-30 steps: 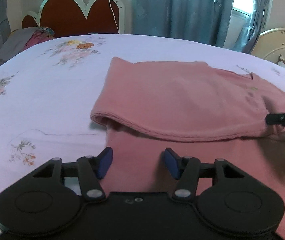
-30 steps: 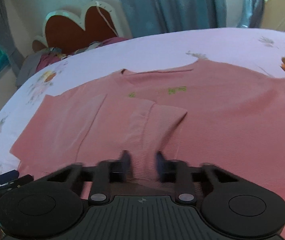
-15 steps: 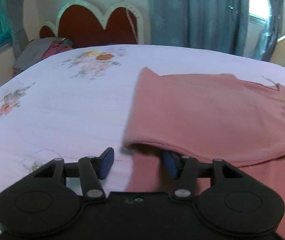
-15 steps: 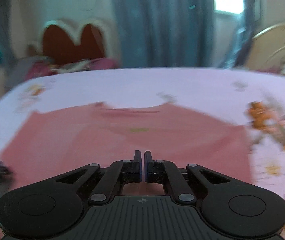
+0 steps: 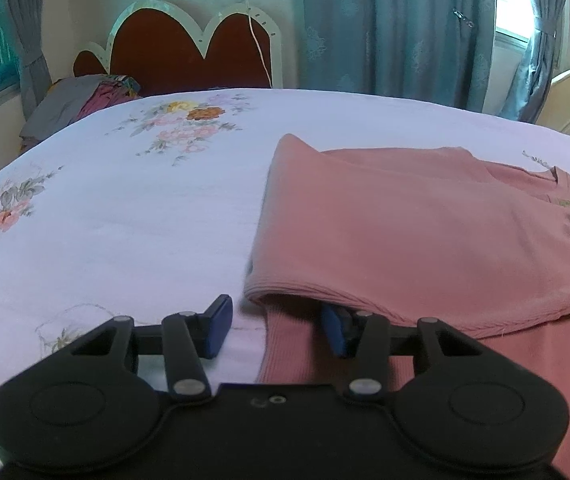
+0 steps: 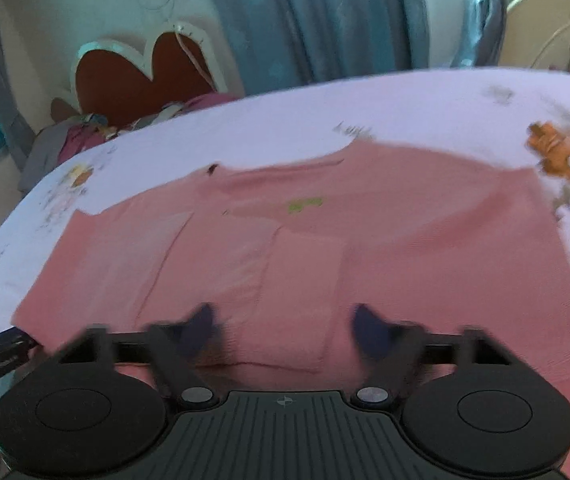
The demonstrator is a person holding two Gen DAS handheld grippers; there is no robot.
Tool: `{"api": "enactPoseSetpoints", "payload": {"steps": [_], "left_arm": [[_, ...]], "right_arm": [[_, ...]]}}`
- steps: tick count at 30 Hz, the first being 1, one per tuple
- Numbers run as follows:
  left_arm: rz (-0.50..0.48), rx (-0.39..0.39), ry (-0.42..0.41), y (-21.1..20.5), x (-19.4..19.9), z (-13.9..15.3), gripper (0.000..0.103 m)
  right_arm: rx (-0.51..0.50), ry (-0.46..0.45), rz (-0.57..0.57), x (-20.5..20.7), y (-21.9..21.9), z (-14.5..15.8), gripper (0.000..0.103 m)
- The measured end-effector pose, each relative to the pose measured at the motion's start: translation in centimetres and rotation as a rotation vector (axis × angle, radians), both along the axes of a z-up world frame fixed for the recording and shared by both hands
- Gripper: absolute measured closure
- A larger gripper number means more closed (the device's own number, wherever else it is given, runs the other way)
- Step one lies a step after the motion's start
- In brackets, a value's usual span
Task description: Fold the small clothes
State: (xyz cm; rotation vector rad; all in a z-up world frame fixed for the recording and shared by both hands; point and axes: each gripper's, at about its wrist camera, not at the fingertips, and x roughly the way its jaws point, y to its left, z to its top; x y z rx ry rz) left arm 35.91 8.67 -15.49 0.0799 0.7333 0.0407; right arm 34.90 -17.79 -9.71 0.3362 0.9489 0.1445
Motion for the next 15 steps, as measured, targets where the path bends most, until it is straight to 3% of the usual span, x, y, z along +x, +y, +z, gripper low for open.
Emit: {"api": "enactPoseSetpoints", "payload": {"steps": [1, 2, 3, 4, 11, 15], "left_arm": [[-0.001, 0.000, -0.001, 0.0, 0.0, 0.0, 0.057], [-0.002, 0.000, -0.002, 0.0, 0.0, -0.1, 0.057], [-0.004, 0.001, -0.004, 0.0, 0.1, -0.1, 0.057], [-0.005, 0.003, -0.005, 0.0, 0.1, -0.2, 0.057], [-0.002, 0.014, -0.017, -0.2, 0.2, -0.4, 0.058], [-0.001, 0.011, -0.031, -0.3, 0.1, -0.4, 0.077]], "right_arm": [[-0.009, 0.016, 0.007, 0.2, 0.5, -0.3, 0.049], [-0.014, 0.015, 0.013, 0.2, 0.8, -0.4, 0.058], [0.001, 0.015, 0.026, 0.2, 1.0, -0.4, 0.076], [0.020, 0.014, 0.038, 0.2, 1.2, -0.2, 0.081], [-0.126, -0.131, 0.086, -0.9, 0.3, 3.7, 0.085], [-0.159, -0.091, 0.069, -1.1, -2.0, 3.4, 0.085]]}}
